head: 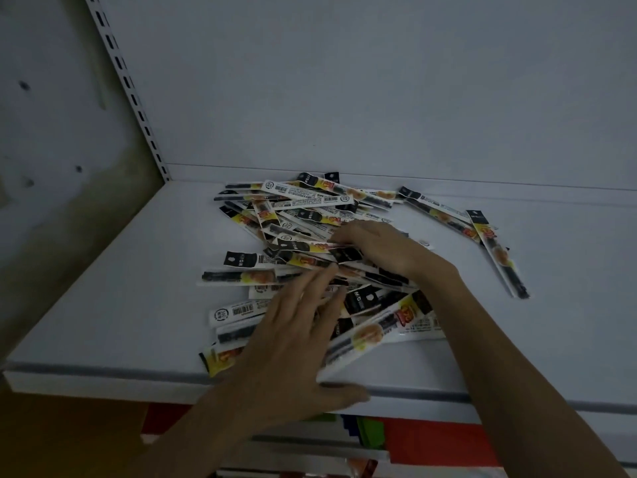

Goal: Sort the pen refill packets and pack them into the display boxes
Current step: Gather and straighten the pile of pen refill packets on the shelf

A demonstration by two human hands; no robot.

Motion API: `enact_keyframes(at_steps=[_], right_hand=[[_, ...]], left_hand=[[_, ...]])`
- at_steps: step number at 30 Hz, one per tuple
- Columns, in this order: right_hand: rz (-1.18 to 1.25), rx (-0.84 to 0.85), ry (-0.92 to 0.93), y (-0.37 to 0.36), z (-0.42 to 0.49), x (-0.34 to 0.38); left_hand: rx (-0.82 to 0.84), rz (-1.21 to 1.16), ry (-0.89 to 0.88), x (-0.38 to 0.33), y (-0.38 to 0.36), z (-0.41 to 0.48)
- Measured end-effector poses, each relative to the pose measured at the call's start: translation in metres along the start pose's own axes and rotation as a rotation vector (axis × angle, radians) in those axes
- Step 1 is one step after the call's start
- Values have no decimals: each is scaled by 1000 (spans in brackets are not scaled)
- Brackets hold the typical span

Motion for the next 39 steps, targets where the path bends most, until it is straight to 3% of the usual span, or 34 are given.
enact_keyframes(at_steps=[5,9,11,15,21,24,28,34,39], right_hand=[[-146,0,110,5,3,9],[-112,-39,125,0,1,9],[-115,-107,117,3,3,5],[-121,-406,96,20,23,-3],[-426,-106,-43,-2,86,-18],[-436,-73,-92,-1,105,-20],[-559,-174,-129,14,109,-12],[-483,-309,-71,30,93,-19],[-195,-389,86,55,60,-2]], left_hand=[[-5,-5,-169,9,-4,22],[-8,-8,-157,27,-7,41],[23,-29,-106,35,-9,48],[-24,1,-77,35,-10,51],[-82,22,-57,33,-22,48],[-95,20,-64,35,-24,48],[-110,11,-49,40,-24,51],[-159,-1,-61,47,-25,56],[-162,-14,-51,47,-19,62]])
Point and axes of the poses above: each hand's wrist, its own z-axis towards the middle knuckle, its own y-axis out of the back of the hand, x = y × z, the point moved 2 cm from there along z, towards the middle knuckle, and after that the axes turned 5 degrees about -x, right-handed, at the moved point
